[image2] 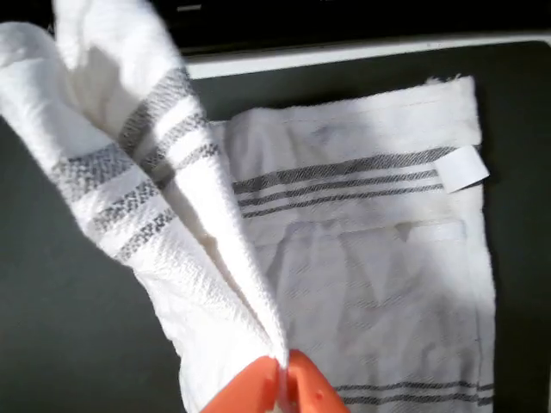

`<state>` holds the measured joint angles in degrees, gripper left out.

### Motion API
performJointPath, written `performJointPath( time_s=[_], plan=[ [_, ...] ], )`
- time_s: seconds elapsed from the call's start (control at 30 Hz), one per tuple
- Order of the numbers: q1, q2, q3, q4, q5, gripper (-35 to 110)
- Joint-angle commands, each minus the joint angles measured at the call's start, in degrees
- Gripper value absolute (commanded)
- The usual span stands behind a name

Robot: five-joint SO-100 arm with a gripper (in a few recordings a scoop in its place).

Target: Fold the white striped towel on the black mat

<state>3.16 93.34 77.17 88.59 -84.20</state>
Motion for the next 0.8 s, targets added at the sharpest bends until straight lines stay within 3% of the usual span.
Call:
performJointPath(
  time_s=[0.0,0.5,0.67,0.77],
  plan=[
    [5.0,2.9,0.7,-0.4,-2.4,0],
    [26.9,1.1,3.1,-2.1,-12.0,0],
    [30.1,-1.6,9.2,-11.3,-14.6,1],
    [30.8,-3.2,15.4,-20.9,-13.9,10]
  ],
)
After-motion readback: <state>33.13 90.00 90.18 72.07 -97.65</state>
